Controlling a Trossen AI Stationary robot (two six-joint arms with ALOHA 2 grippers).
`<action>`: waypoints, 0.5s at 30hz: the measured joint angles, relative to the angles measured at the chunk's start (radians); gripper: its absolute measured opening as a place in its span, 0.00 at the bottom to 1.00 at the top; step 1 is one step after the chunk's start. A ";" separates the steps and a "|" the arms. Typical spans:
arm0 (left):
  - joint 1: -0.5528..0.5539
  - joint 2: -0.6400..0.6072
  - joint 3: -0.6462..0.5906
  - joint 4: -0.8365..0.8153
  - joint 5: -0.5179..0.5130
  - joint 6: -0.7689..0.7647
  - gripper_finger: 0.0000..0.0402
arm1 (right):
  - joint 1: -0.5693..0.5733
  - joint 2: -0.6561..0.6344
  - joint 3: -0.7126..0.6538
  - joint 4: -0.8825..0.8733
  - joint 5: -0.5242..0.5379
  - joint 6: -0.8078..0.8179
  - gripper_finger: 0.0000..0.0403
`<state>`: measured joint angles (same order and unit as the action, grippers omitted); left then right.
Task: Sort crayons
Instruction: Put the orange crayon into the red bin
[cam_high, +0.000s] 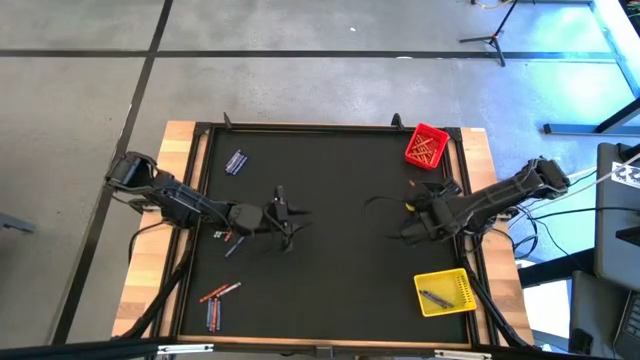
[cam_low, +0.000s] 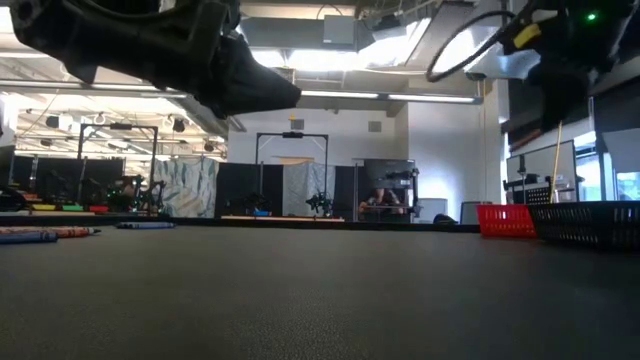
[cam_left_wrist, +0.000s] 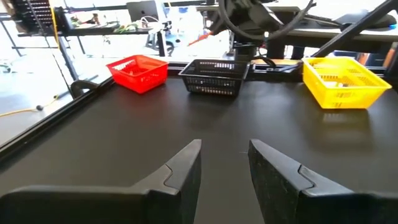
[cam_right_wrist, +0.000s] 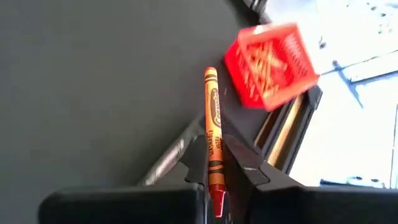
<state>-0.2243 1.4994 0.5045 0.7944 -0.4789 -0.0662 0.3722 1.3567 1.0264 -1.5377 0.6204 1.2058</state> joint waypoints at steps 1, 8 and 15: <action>0.002 0.000 0.000 0.000 0.000 0.000 0.31 | 0.000 0.000 0.000 -0.007 -0.021 -0.002 0.07; 0.003 0.000 0.000 -0.001 0.001 0.021 0.31 | 0.066 0.000 0.000 -0.009 -0.225 -0.037 0.07; 0.003 0.000 0.000 0.010 0.001 0.007 0.31 | 0.274 -0.008 0.026 0.009 -0.403 0.086 0.07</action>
<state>-0.2214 1.4994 0.5045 0.8048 -0.4782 -0.0587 0.6465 1.3491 1.0522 -1.5282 0.2170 1.2922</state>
